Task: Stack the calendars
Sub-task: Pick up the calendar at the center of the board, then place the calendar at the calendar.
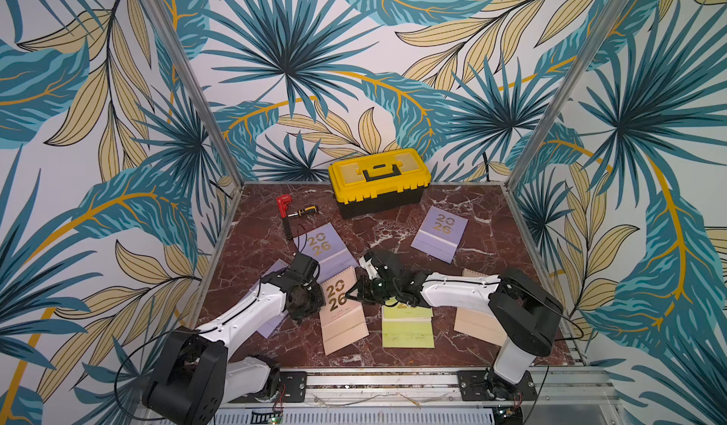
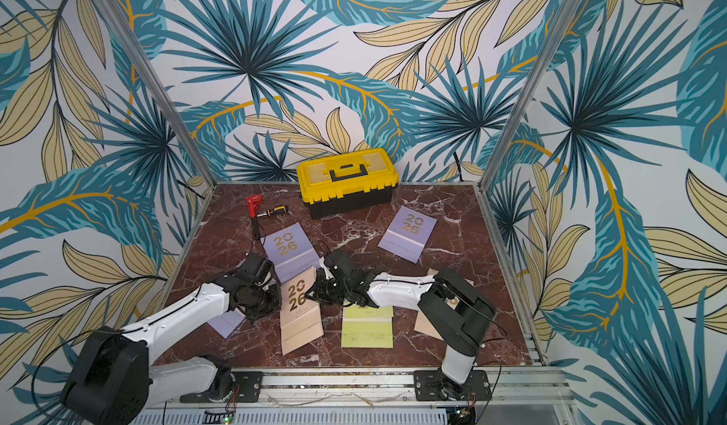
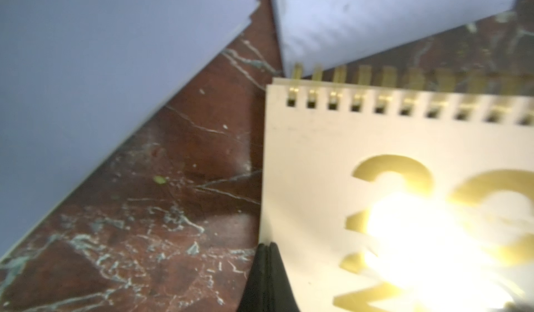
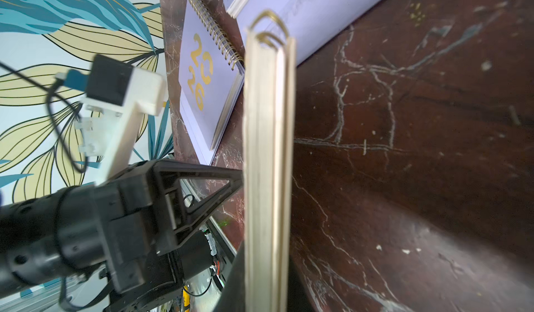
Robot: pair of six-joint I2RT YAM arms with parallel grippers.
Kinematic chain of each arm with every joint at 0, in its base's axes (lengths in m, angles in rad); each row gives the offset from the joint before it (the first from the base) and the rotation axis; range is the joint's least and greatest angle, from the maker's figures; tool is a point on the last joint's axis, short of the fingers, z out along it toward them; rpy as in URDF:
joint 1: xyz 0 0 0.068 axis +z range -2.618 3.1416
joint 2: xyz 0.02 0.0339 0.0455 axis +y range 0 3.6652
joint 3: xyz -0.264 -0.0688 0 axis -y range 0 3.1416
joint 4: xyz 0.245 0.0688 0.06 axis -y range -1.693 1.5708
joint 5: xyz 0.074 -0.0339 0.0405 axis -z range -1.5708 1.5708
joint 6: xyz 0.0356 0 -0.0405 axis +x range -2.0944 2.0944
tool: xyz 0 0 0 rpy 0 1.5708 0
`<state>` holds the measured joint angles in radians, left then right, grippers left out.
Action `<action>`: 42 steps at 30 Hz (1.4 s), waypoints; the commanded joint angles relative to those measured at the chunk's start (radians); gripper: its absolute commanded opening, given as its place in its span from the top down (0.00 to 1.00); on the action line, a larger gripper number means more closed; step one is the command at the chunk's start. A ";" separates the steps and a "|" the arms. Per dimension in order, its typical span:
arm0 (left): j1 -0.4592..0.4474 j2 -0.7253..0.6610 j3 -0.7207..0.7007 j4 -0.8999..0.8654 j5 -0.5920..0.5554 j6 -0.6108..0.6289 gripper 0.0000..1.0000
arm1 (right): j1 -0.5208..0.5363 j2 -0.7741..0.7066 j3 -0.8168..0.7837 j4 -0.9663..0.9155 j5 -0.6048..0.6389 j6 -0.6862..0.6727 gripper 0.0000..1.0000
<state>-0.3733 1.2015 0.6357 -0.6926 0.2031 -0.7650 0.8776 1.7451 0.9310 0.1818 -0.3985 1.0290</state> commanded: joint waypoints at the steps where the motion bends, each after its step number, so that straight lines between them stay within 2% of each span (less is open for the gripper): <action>1: -0.002 -0.060 0.059 -0.010 0.037 0.014 1.00 | -0.020 -0.066 -0.058 0.064 0.010 0.041 1.00; 7: -0.002 -0.121 0.123 -0.010 0.088 -0.026 0.96 | -0.102 -0.215 -0.184 0.114 0.016 0.042 1.00; 12: -0.005 -0.134 0.170 0.008 0.123 -0.056 0.85 | -0.187 -0.362 -0.310 0.120 -0.024 0.028 1.00; 16: -0.029 -0.125 0.152 0.112 0.186 -0.120 0.74 | -0.254 -0.488 -0.422 0.148 -0.057 0.028 1.00; 22: -0.125 -0.061 0.118 0.279 0.204 -0.196 0.59 | -0.353 -0.679 -0.554 0.092 -0.098 0.004 1.00; 26: -0.160 -0.016 0.085 0.403 0.234 -0.255 0.58 | -0.427 -0.777 -0.609 0.028 -0.168 -0.035 1.00; 31: -0.185 0.027 0.085 0.450 0.236 -0.267 0.57 | -0.527 -0.839 -0.639 -0.056 -0.276 -0.094 1.00; 36: -0.206 0.069 0.075 0.506 0.244 -0.290 0.56 | -0.618 -0.819 -0.653 -0.058 -0.395 -0.140 1.00; 42: -0.232 0.124 0.065 0.569 0.255 -0.316 0.55 | -0.654 -0.780 -0.671 -0.023 -0.468 -0.178 1.00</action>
<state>-0.5938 1.3090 0.7242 -0.1879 0.4458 -1.0645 0.2321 0.9546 0.2783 0.1226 -0.7780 0.8955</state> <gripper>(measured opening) 0.451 0.145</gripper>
